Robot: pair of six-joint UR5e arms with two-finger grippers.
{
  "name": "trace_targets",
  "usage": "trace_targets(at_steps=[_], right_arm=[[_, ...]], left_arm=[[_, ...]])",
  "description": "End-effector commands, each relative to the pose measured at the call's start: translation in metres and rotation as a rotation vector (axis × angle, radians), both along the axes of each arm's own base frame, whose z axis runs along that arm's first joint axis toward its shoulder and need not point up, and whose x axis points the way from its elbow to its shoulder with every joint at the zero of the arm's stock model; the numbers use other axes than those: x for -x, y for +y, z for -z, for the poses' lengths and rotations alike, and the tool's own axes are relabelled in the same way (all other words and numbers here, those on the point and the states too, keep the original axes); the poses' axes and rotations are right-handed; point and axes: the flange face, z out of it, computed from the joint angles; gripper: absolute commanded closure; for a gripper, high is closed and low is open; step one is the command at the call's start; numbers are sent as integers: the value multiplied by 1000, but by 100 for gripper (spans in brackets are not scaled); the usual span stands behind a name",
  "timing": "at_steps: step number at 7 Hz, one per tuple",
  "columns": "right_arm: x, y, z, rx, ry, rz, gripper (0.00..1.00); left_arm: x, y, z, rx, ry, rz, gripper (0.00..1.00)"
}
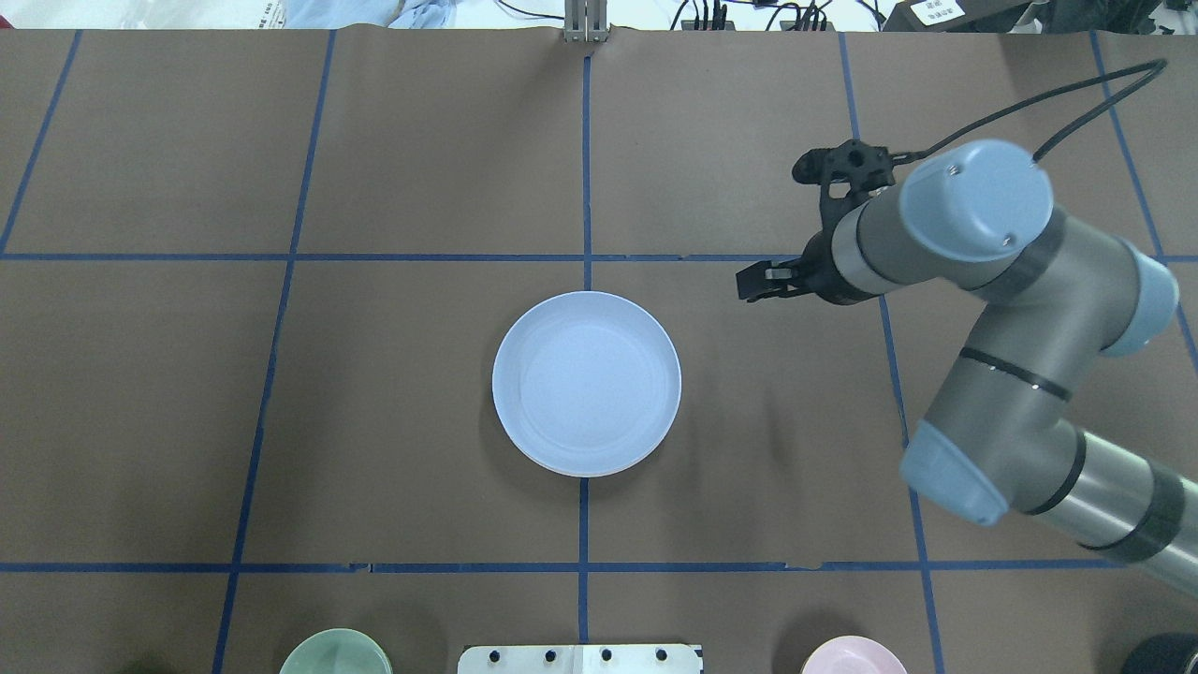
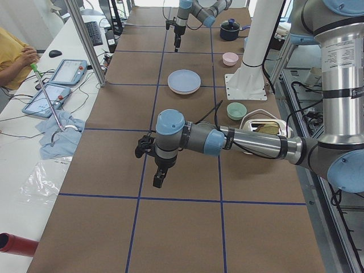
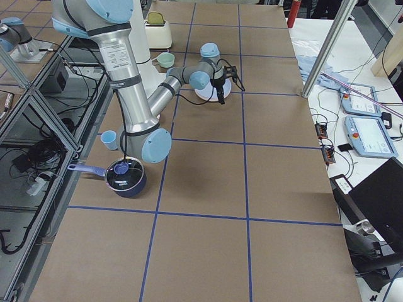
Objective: Stack three plates with pink and blue
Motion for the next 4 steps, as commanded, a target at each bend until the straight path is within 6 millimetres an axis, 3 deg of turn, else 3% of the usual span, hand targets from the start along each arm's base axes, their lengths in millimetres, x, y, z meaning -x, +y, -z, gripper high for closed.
trace_targets(at_steps=[1,2,3,4], right_arm=[[-131,-48,-84,-59,64,125,0],[-201,-62,-135,-73,66,184,0],[-263,-60,-196,-68,58,230,0],[-325,-39,-260,-41,87,218,0]], left_arm=[[-3,23,-20,85,60,-14,0],[-3,25,-27,85,56,-41,0],[-2,27,-32,95,51,-50,0],[-1,28,-34,132,45,-44,0]])
